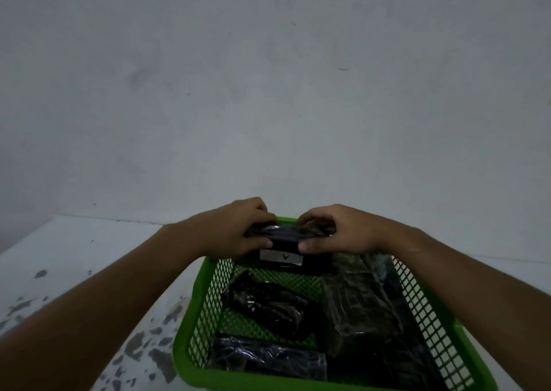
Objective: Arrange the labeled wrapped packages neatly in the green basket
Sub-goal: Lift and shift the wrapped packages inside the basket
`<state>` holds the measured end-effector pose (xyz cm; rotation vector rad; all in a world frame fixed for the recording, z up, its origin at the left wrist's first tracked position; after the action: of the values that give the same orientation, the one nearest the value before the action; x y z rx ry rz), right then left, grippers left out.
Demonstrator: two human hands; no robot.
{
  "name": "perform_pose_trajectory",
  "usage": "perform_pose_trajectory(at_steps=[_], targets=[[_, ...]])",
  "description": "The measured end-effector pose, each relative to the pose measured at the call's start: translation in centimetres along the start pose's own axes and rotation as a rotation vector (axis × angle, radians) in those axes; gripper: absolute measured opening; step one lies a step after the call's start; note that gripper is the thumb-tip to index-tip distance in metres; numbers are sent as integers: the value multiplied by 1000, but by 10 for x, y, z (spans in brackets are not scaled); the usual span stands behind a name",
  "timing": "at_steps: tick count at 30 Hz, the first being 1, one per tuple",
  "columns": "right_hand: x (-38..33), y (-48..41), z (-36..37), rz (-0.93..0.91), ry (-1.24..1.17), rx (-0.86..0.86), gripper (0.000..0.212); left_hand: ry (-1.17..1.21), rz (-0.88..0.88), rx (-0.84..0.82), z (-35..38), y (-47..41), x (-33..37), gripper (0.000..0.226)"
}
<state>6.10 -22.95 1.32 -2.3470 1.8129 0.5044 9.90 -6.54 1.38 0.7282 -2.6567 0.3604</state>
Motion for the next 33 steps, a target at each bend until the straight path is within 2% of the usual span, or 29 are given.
perform_pose_trajectory(at_steps=[2, 6, 9, 12, 19, 21, 24, 26, 29, 31, 33], targets=[[2, 0, 1, 1, 43, 7, 59, 2, -15, 47, -3, -1, -6, 40], [8, -3, -3, 33, 34, 87, 28, 15, -73, 118, -8, -3, -13, 34], [14, -6, 0, 72, 86, 79, 20, -67, -34, 129, -7, -3, -11, 24], [20, -9, 5, 101, 159, 76, 27, -118, -26, 108, -1, 1, -11, 38], [22, -12, 7, 137, 135, 67, 30, -243, -3, 75, 4, -1, -7, 55], [24, -9, 6, 149, 94, 54, 38, -299, -8, 51, 6, -1, -7, 66], [33, 2, 9, 206, 44, -67, 59, -354, -9, 40, 9, 1, -6, 76], [40, 12, 12, 234, 168, -174, 70, -365, 2, 60, 9, 1, -4, 70], [48, 21, 18, 269, 455, -284, 61, -370, 3, 92, 6, 1, -2, 54], [52, 23, 18, 302, 507, -280, 61, -387, -13, 93, 6, -2, -2, 47], [55, 23, 19, 333, 458, -253, 71, -381, -39, 85, 7, -4, -2, 43]])
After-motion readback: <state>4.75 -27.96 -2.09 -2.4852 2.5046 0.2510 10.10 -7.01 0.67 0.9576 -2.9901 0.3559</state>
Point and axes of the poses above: each hand's wrist, its own y-axis away from the middle knuckle, its own z-axis out of the palm, x = y × z, the point moved 7 cm from there along -y, towards the middle knuckle, and after that the axes turned 12 degrees about y, right-handed, at the moved point
